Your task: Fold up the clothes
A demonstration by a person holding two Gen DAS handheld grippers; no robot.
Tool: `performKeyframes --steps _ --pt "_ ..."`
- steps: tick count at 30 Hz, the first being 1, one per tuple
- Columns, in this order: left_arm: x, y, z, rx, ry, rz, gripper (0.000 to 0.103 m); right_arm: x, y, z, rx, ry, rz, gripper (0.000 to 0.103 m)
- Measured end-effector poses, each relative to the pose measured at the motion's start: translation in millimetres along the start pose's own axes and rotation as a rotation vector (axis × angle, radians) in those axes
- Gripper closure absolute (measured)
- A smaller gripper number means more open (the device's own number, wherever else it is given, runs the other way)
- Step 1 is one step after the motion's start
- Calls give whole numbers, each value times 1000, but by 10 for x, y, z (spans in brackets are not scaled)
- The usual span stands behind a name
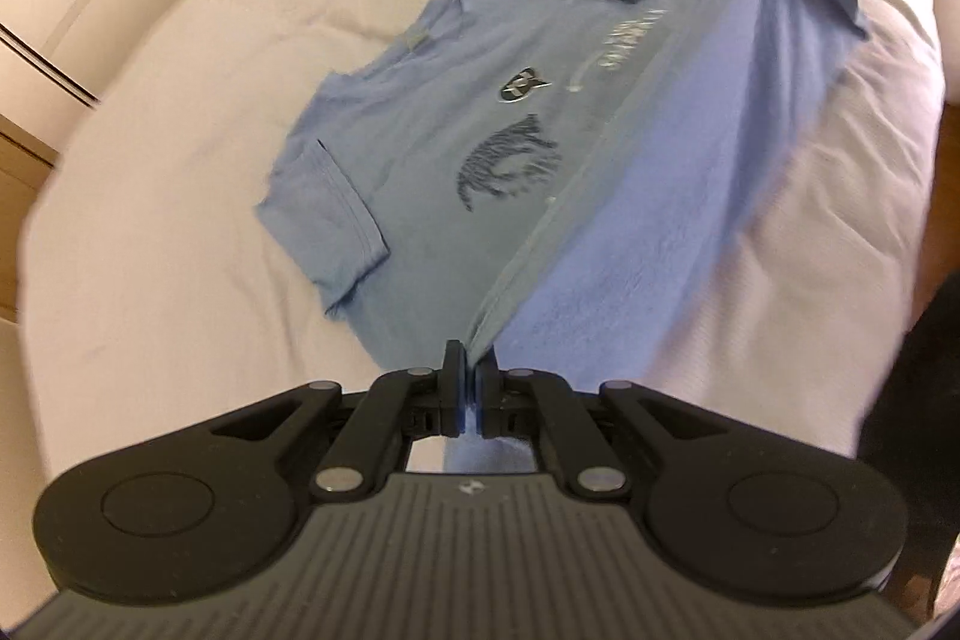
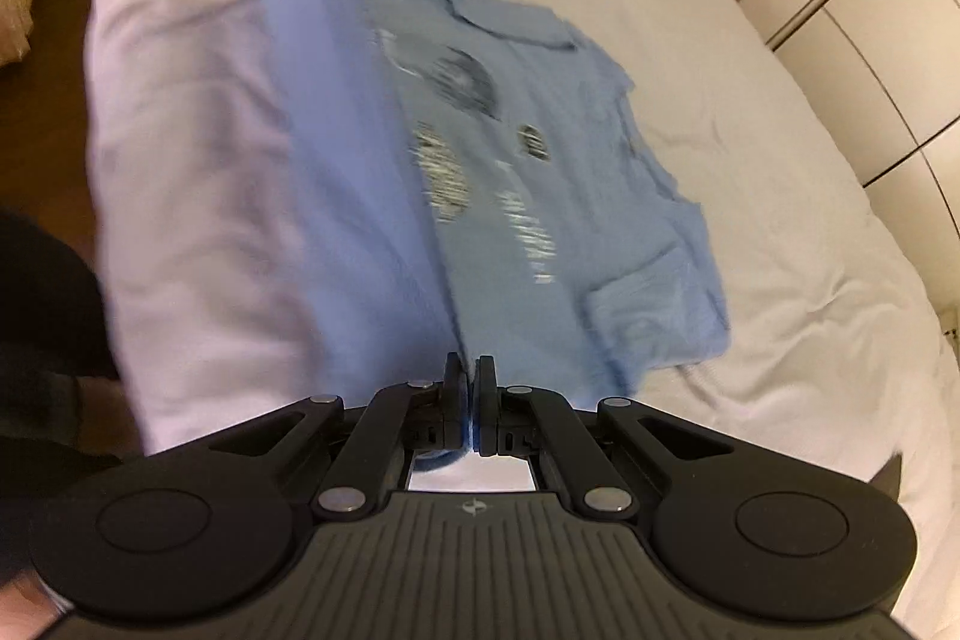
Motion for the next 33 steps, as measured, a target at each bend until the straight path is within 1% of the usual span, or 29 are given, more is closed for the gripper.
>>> performKeyframes --steps 2,4,6,7,8,9,10,11,12,14,16,18,20,22,26,28,30,32,33 --pt "349 -148 234 -3 64 24 101 278 -36 -263 30 -29 37 103" --pt "678 -233 386 2 120 51 101 585 -55 -454 73 -60 83 103" --pt "914 -265 483 3 164 67 100 874 -69 -619 116 -92 126 103" --pt "992 -272 523 -1 182 65 98 996 -70 -666 139 -108 144 103" --pt "1037 -271 570 -15 198 61 96 1100 -63 -708 156 -119 166 92" --pt "1059 -262 622 -35 212 55 94 1171 -52 -749 173 -120 190 85" --pt "1056 -249 687 -63 222 46 93 1203 -46 -788 203 -117 205 73" --pt "1036 -231 760 -98 228 33 86 1193 -48 -832 249 -114 206 70" --pt "1001 -200 838 -139 235 20 84 1155 -47 -885 297 -109 199 69" --pt "898 -106 993 -235 237 -1 70 1029 -59 -961 389 -80 177 68" --pt "817 4 1151 -333 226 -8 69 881 -74 -993 483 -52 144 68" --pt "745 131 1300 -433 214 -7 69 765 -94 -990 560 -21 112 65" --pt "691 250 1335 -515 212 5 69 648 -93 -954 636 13 87 61" --pt "685 310 1279 -546 207 13 68 560 -74 -917 699 35 72 61" --pt "828 304 1188 -542 165 28 65 454 -4 -814 825 59 55 60" --pt "931 287 1202 -557 150 34 64 435 53 -821 884 52 50 58" --pt "1039 277 1227 -577 152 45 65 451 112 -843 925 33 50 57" --pt "1101 257 1211 -572 162 55 70 478 157 -850 937 16 42 55" --pt "1114 243 1189 -560 164 60 70 502 175 -840 930 7 45 54"
Point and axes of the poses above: each gripper's, at about its wrist camera, not at the fingertips, and x roughly the way its jaws point, z to its left, y to its underside, the point moved 3 cm from there along x, roughly the way its jaws point, and after that the axes turned 11 degrees about -x, right-handed, at the moved point
